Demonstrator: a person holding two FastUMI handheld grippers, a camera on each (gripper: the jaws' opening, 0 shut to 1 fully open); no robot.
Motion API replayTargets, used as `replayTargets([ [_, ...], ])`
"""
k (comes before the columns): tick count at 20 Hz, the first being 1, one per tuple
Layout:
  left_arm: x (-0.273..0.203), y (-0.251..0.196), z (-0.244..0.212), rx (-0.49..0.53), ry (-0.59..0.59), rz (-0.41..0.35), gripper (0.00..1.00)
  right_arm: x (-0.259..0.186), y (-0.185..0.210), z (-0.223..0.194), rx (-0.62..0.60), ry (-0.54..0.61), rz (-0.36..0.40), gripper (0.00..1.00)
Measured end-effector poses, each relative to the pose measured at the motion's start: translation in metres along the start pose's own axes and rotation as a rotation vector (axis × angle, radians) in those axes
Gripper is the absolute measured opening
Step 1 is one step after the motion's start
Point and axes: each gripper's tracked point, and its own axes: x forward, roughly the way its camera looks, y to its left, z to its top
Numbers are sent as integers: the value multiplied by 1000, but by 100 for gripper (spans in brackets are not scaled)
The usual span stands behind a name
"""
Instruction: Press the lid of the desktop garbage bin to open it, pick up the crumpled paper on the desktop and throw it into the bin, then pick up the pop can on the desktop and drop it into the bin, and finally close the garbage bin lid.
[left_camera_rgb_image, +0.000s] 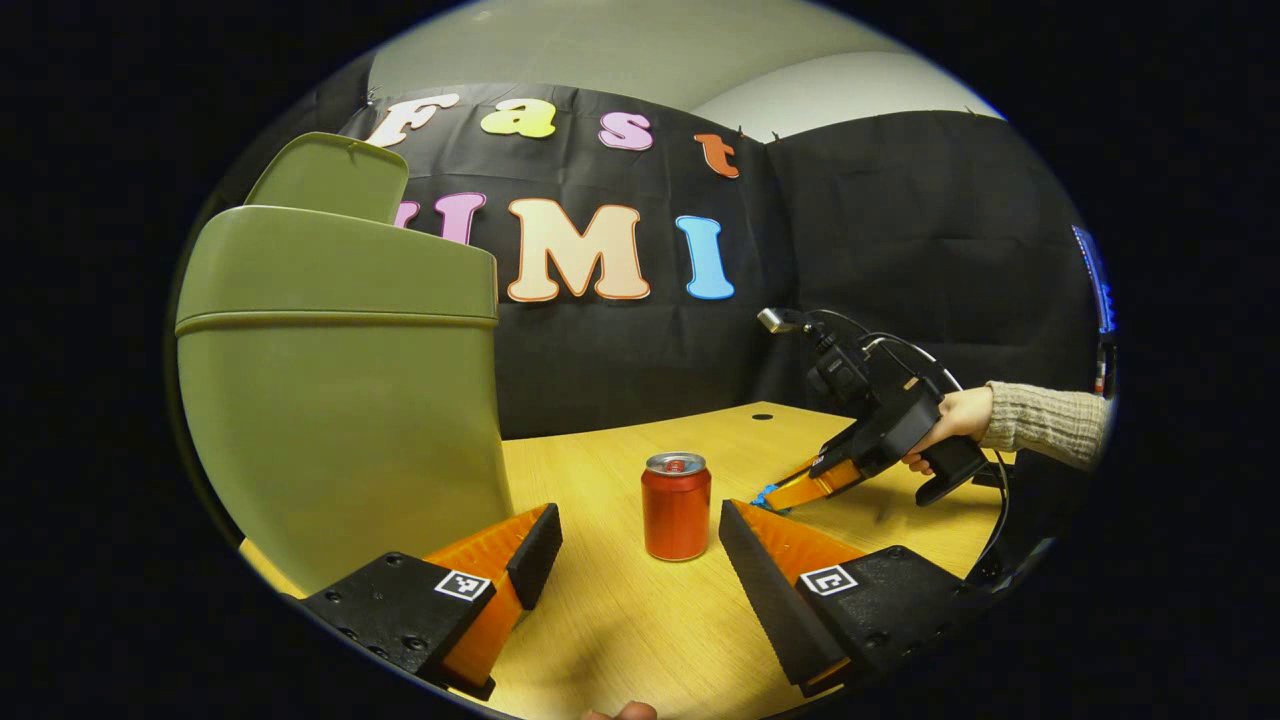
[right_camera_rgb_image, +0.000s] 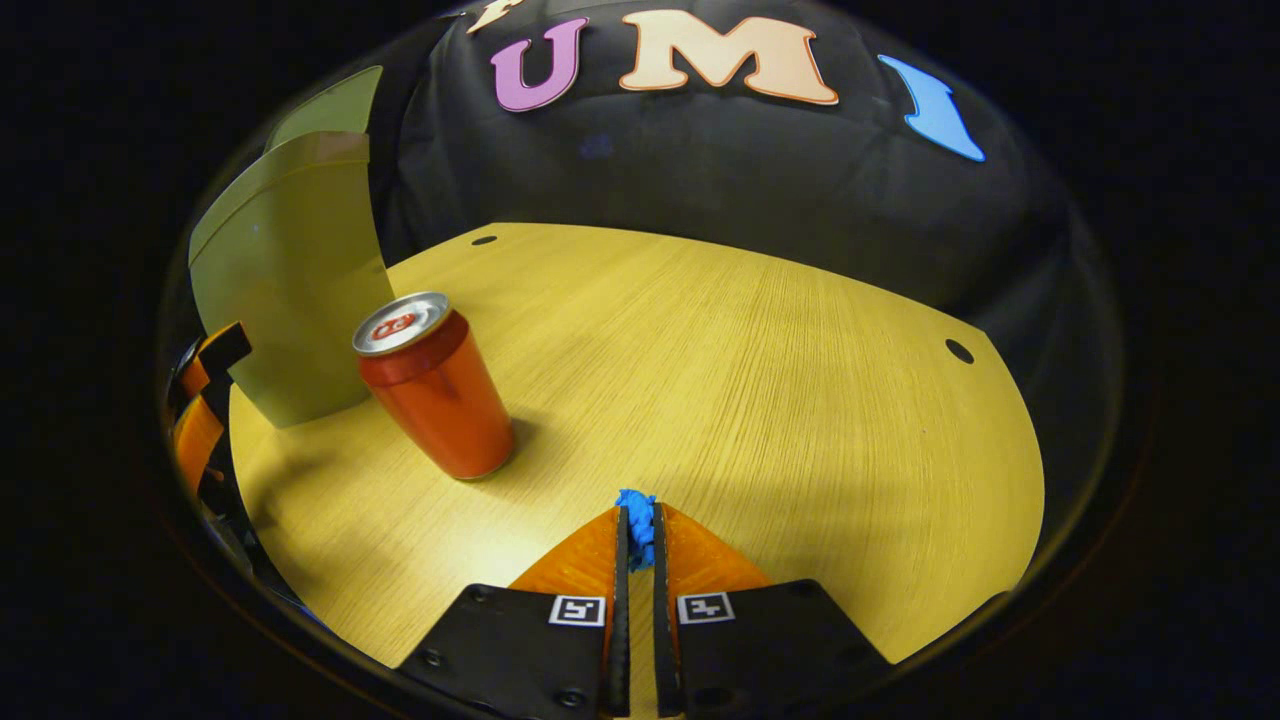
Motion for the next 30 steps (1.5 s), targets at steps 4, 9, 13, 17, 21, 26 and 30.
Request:
replayTargets([
  [4,0,-5,-1,-6,3,-10,96,-33,8,44,12,-91,13,12],
  [9,0,-9,-6,-16,23,-22,96,-81,29,128,-27,-249,46,12],
  [13,-2,-9,-8,-24,32,-23,96,-112,66,203,-71,-375,97,11],
  [17,-3,-9,-4,-18,24,-17,96,-136,132,270,-118,-486,209,11],
  [21,-4,-9,-1,-13,15,-20,96,-146,207,313,-179,-541,327,11],
  [26,-8,-8,1,-16,10,-14,96,-136,289,327,-253,-533,462,12],
  [30,-9,-7,4,-5,2,-11,96,-116,322,318,-301,-480,496,12],
])
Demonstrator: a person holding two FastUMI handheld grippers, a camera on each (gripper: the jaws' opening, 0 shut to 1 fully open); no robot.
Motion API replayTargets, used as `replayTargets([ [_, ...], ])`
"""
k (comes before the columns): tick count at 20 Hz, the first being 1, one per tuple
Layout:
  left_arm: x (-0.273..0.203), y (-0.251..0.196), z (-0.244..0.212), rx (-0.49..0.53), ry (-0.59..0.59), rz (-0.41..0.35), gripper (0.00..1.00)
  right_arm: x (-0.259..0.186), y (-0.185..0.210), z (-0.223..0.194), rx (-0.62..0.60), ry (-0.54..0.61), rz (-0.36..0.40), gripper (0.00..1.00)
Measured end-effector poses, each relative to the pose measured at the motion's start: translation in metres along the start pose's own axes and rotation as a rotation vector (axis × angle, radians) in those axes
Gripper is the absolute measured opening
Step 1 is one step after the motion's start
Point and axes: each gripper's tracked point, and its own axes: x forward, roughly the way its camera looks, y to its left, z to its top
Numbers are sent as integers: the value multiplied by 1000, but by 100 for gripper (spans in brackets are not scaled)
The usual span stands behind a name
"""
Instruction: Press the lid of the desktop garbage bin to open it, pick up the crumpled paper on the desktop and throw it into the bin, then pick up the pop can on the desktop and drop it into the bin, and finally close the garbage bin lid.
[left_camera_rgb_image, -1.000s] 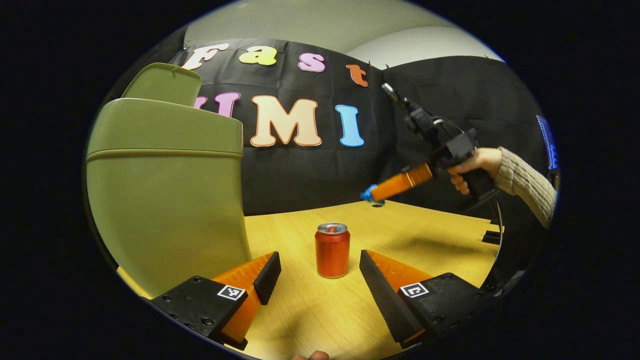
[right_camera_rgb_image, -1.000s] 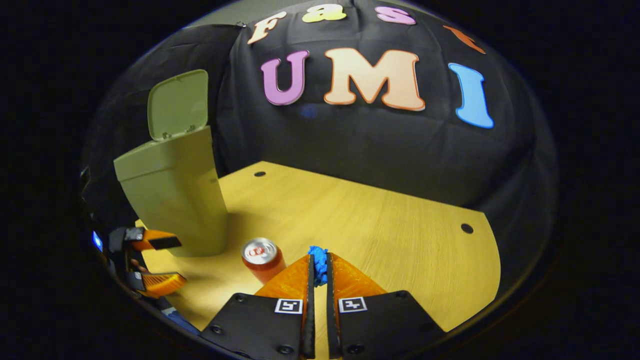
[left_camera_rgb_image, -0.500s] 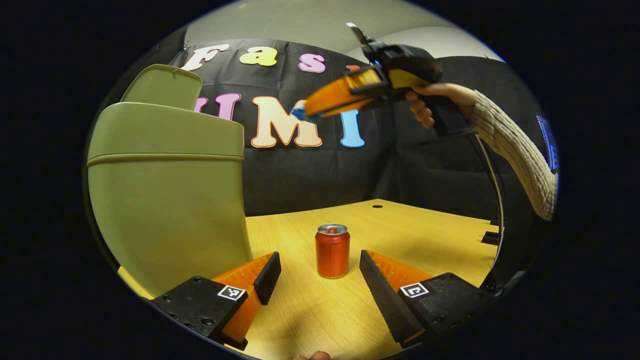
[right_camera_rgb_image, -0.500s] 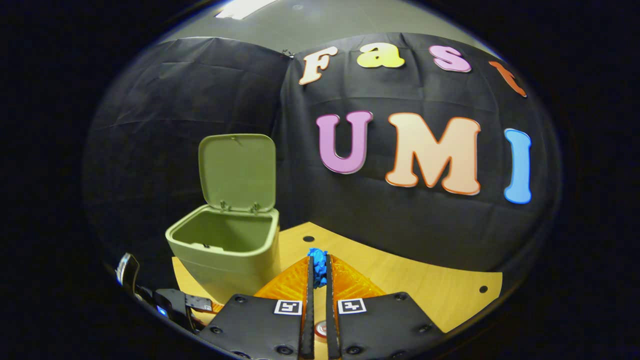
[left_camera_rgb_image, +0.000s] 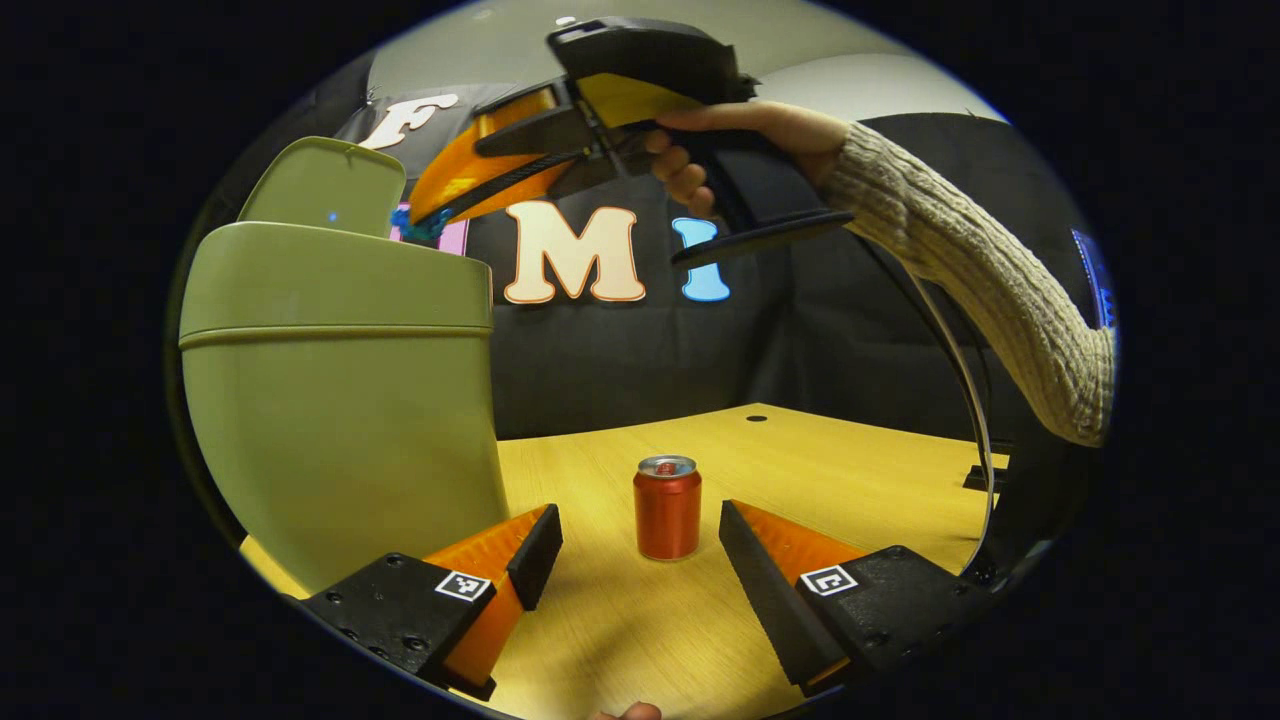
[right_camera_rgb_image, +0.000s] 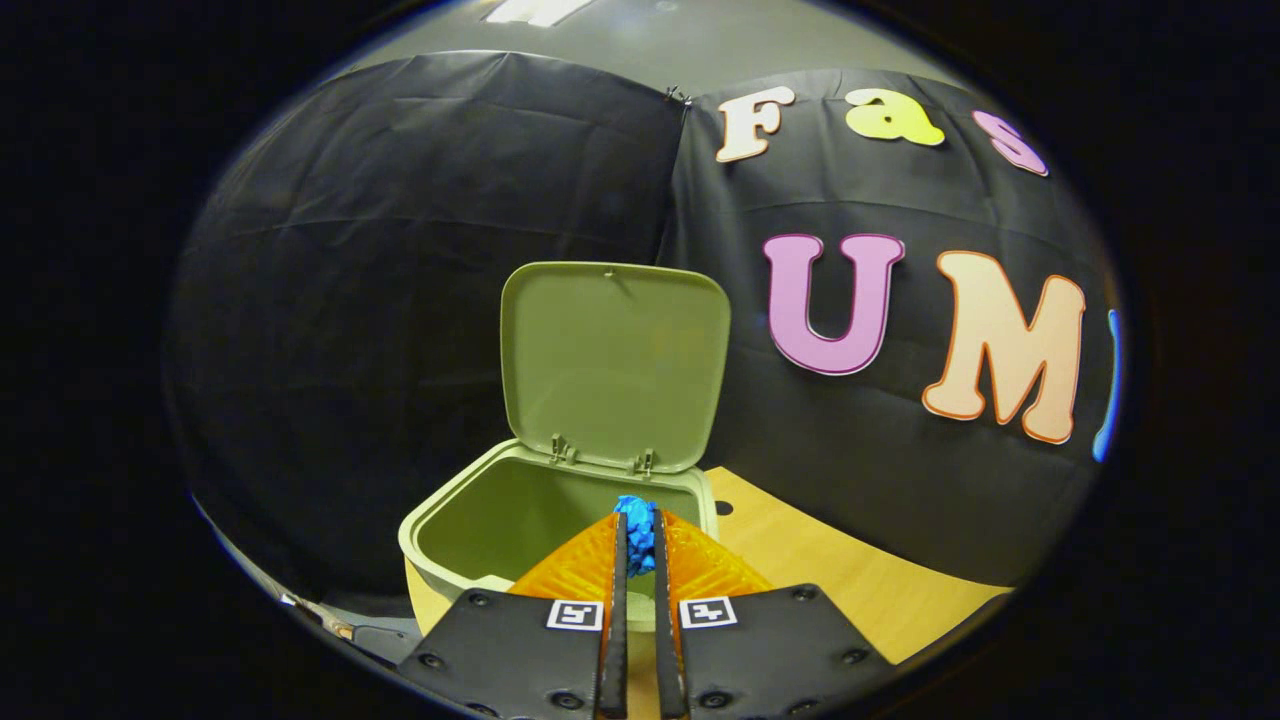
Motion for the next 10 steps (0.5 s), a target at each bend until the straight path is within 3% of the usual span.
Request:
replayTargets([
  [2,0,0,-1,-4,3,-1,96,8,1,-10,2,30,-3,19],
  [3,1,0,-1,-7,4,-2,96,10,5,-13,0,41,-3,37],
  [9,1,-1,-2,-12,8,-8,96,19,7,-21,-34,35,-15,100],
  [10,1,-1,-3,-12,8,-8,96,16,5,-21,-42,34,-22,100],
])
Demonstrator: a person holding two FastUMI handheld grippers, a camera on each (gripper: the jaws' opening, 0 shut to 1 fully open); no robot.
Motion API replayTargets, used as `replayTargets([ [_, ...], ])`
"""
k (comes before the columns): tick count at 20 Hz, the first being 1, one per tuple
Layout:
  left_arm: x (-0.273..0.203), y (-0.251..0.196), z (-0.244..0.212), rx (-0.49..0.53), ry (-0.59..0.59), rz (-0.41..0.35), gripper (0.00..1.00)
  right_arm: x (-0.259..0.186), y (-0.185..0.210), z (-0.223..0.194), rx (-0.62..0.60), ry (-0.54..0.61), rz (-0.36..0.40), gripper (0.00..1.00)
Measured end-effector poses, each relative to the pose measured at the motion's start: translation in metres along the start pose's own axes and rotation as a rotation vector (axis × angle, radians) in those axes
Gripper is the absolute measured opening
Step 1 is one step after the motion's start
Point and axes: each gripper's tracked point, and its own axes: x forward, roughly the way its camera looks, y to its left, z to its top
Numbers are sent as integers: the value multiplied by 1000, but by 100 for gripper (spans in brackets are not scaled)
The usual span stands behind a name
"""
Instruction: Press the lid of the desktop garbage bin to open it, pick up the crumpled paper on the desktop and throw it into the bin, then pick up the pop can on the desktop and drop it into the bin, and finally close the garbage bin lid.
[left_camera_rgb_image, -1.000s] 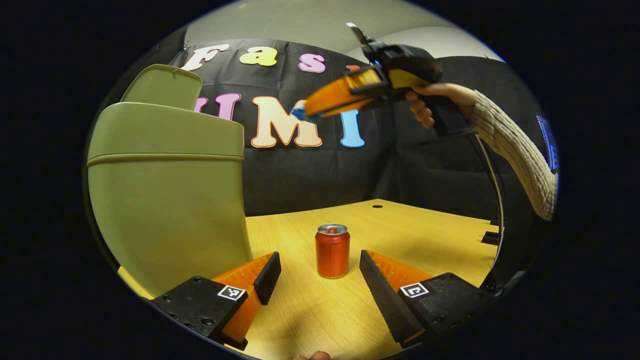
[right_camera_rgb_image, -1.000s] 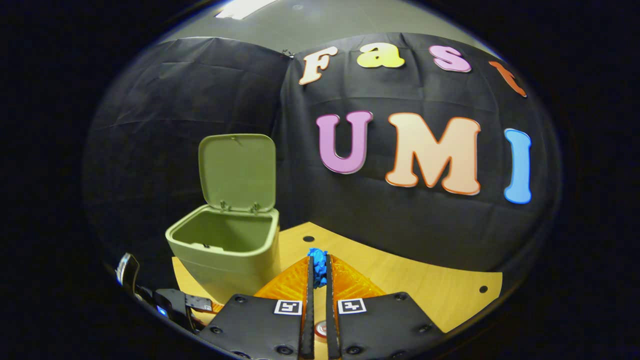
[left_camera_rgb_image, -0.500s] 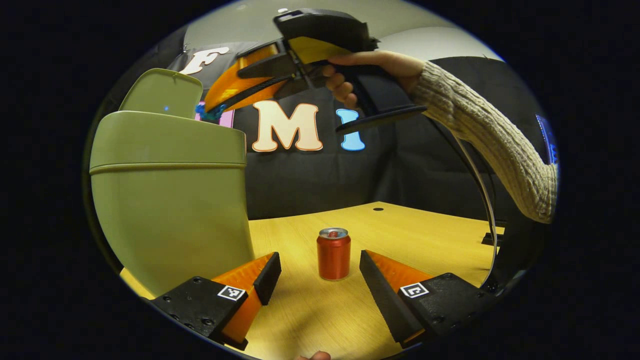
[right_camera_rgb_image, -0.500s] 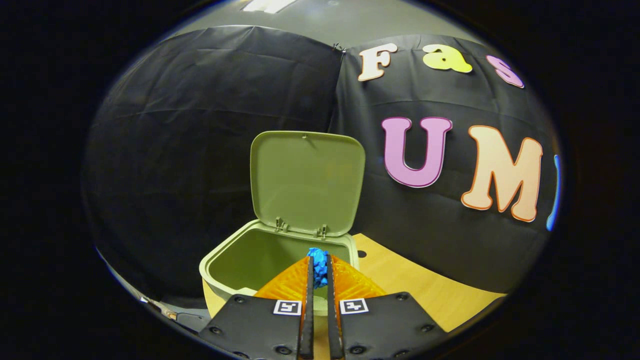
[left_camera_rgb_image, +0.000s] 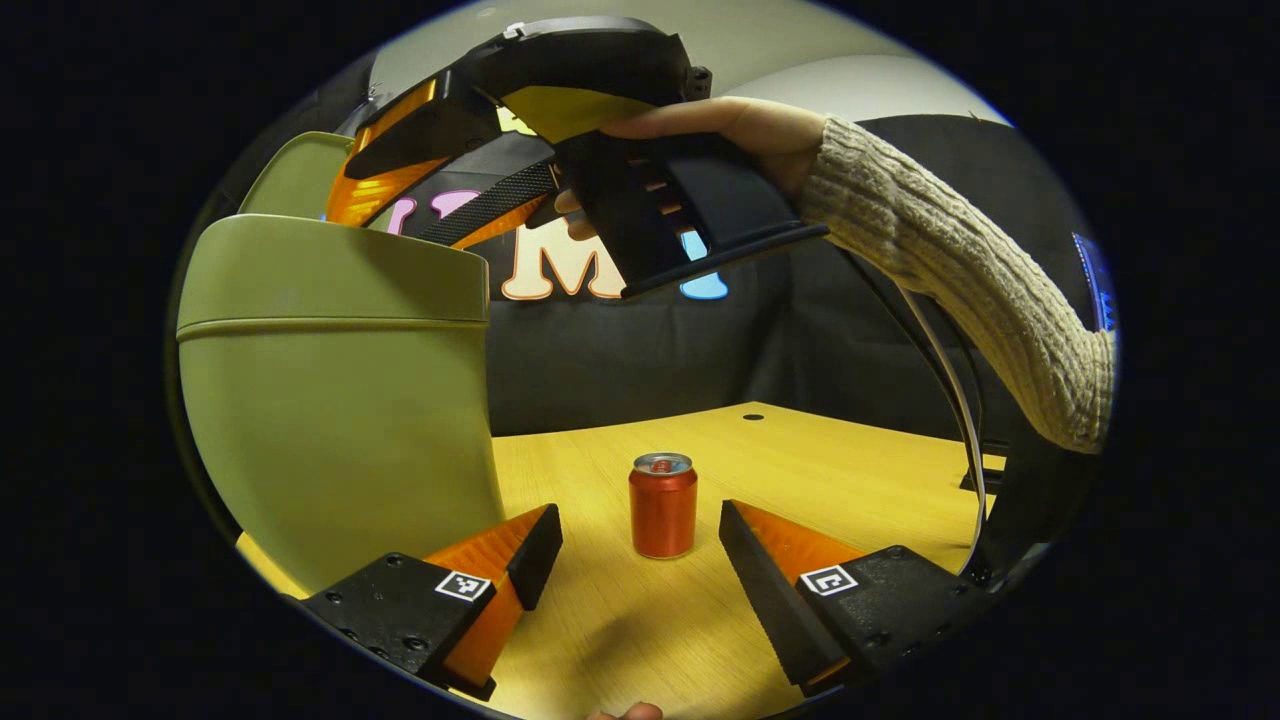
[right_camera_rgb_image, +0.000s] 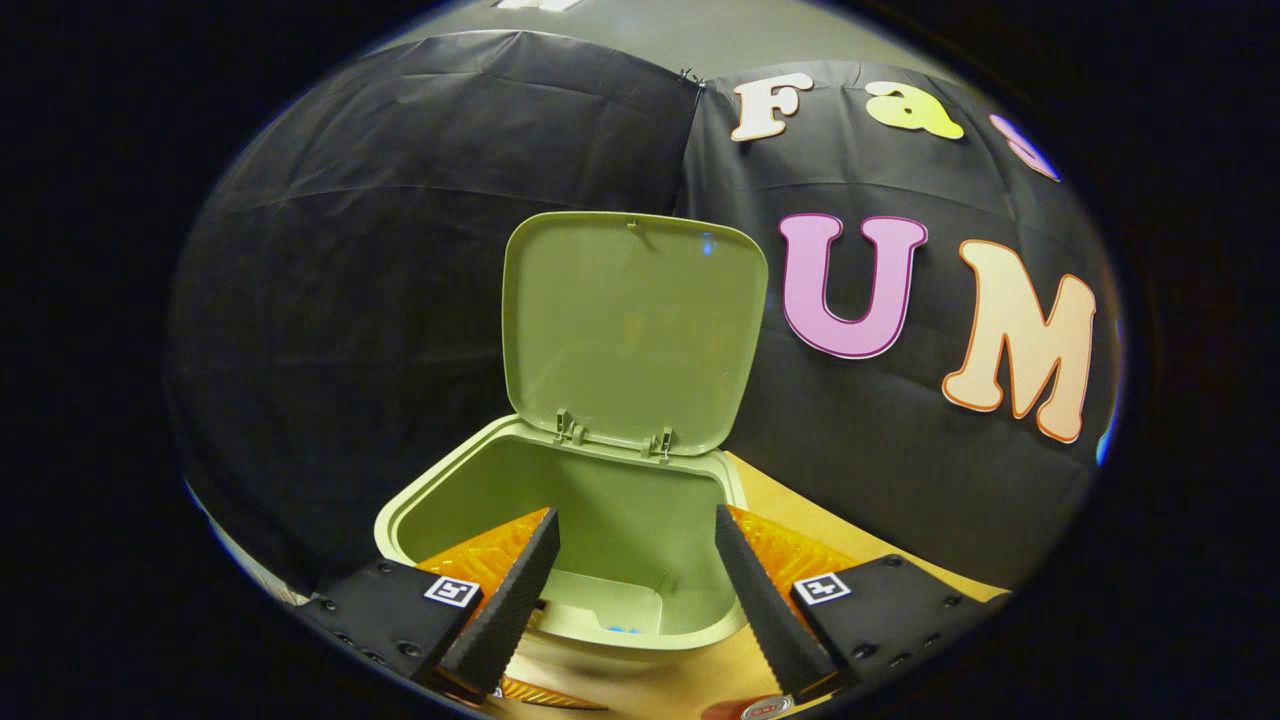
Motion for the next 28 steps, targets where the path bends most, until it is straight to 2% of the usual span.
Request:
replayTargets([
  [5,-2,2,1,3,0,13,96,-34,-34,-7,-8,-36,-74,98],
  [8,-2,5,0,11,6,19,96,-71,-70,-8,11,-92,-150,100],
  [12,-2,7,1,18,2,25,96,-126,-115,-26,32,-120,-259,98],
  [14,2,3,1,10,1,9,96,-153,-131,-44,49,-119,-305,100],
  [19,18,-7,-7,11,31,-3,96,-210,-156,-98,107,-169,-393,98],
  [23,38,-18,-14,17,61,-16,96,-253,-173,-153,228,-223,-456,97],
  [25,51,-25,-21,7,83,-28,96,-272,-184,-184,253,-223,-516,98],
  [28,70,-27,-32,-6,129,-24,96,-305,-196,-216,226,-214,-620,98],
])
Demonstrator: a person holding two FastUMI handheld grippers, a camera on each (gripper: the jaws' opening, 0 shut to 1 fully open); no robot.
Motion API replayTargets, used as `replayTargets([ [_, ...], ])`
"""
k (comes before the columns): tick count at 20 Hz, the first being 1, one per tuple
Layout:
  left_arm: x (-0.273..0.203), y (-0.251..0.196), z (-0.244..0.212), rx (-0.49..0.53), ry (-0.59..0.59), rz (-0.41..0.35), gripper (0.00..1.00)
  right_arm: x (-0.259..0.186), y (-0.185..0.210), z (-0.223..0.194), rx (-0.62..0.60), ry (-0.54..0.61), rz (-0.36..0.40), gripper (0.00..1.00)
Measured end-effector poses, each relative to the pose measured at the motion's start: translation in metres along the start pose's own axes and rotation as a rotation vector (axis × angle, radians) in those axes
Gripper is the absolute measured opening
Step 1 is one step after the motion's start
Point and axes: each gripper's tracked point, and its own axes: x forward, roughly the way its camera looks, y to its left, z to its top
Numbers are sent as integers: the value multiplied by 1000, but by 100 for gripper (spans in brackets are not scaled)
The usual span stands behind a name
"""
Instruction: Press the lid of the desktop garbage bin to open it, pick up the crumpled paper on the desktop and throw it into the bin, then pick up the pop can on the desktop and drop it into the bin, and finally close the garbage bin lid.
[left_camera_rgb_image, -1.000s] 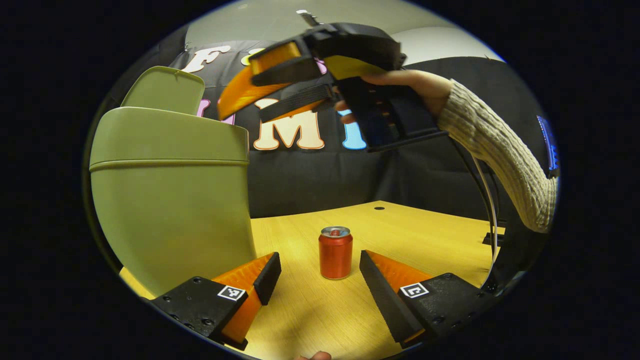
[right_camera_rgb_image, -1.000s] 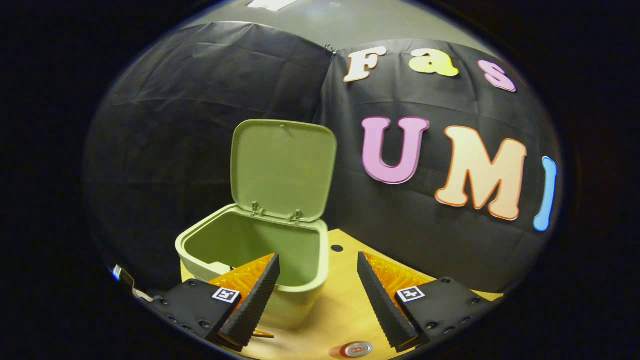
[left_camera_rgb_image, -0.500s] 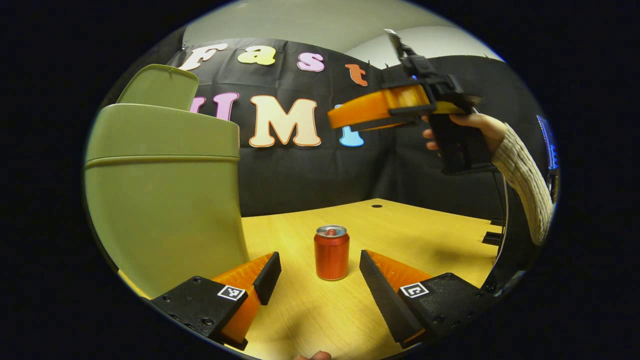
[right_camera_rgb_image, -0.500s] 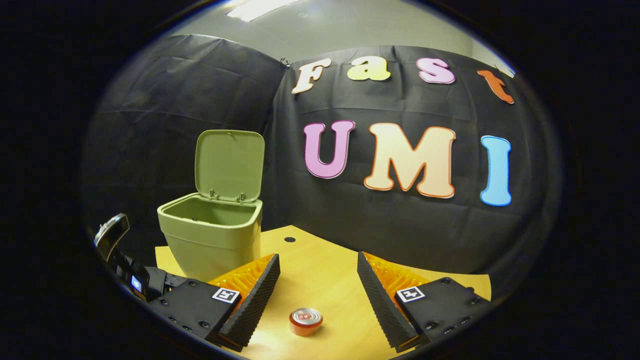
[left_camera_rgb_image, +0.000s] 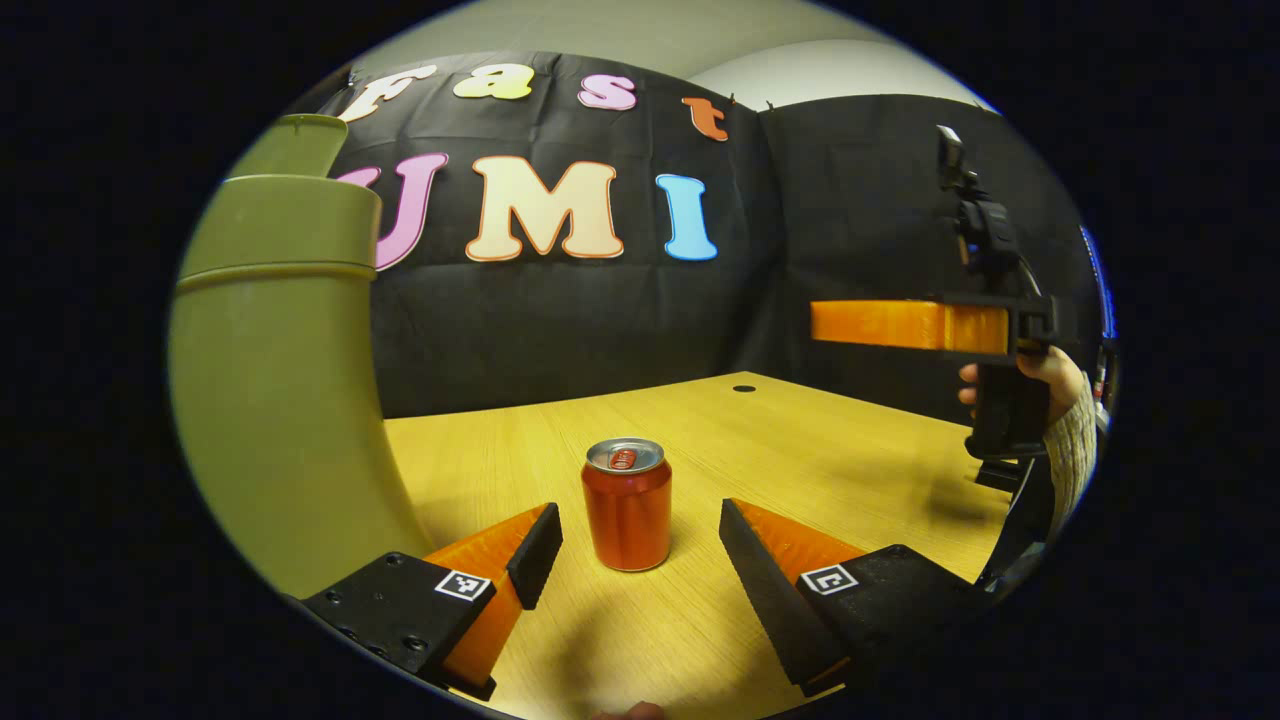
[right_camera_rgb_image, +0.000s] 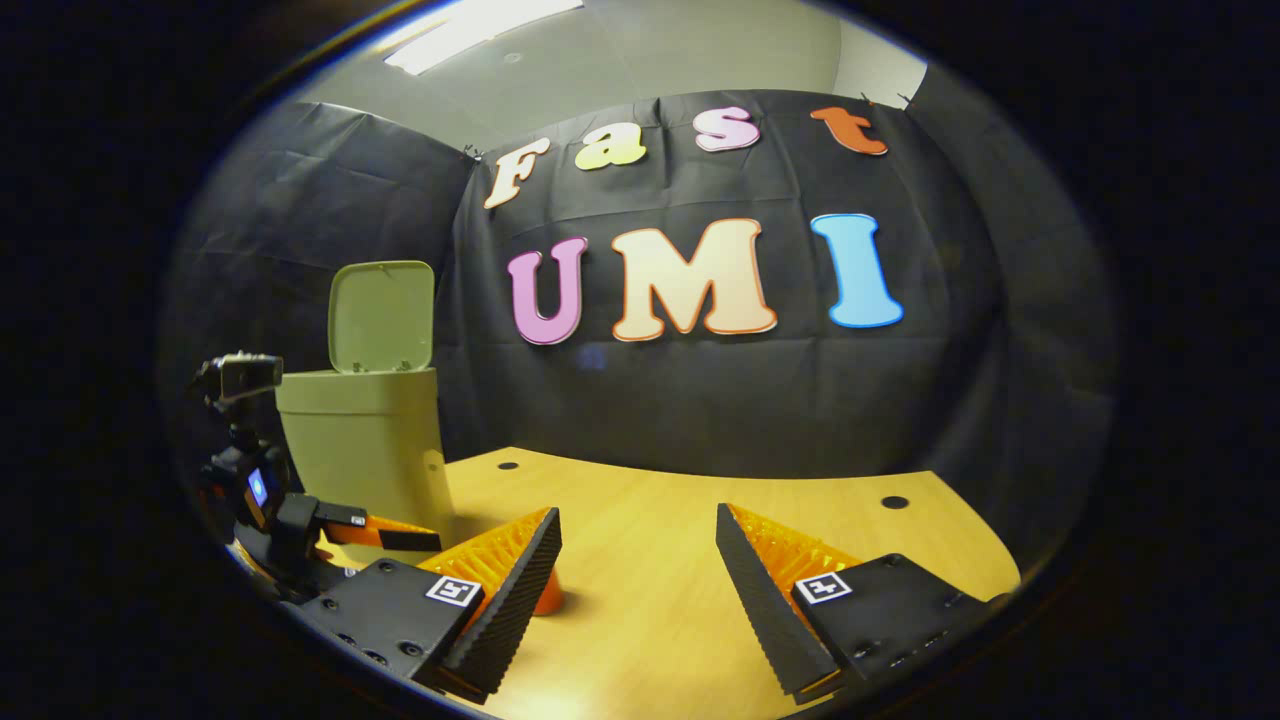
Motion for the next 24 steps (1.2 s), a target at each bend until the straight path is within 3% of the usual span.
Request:
replayTargets([
  [9,47,11,-14,-7,85,53,97,-22,-13,-33,-21,-16,-44,98],
  [16,67,11,-29,-1,124,92,95,-11,9,-51,11,27,16,99],
  [21,75,13,-36,-27,145,98,80,-8,22,-59,16,44,47,99],
  [24,70,13,-34,-40,162,85,78,-6,22,-60,16,50,47,99],
])
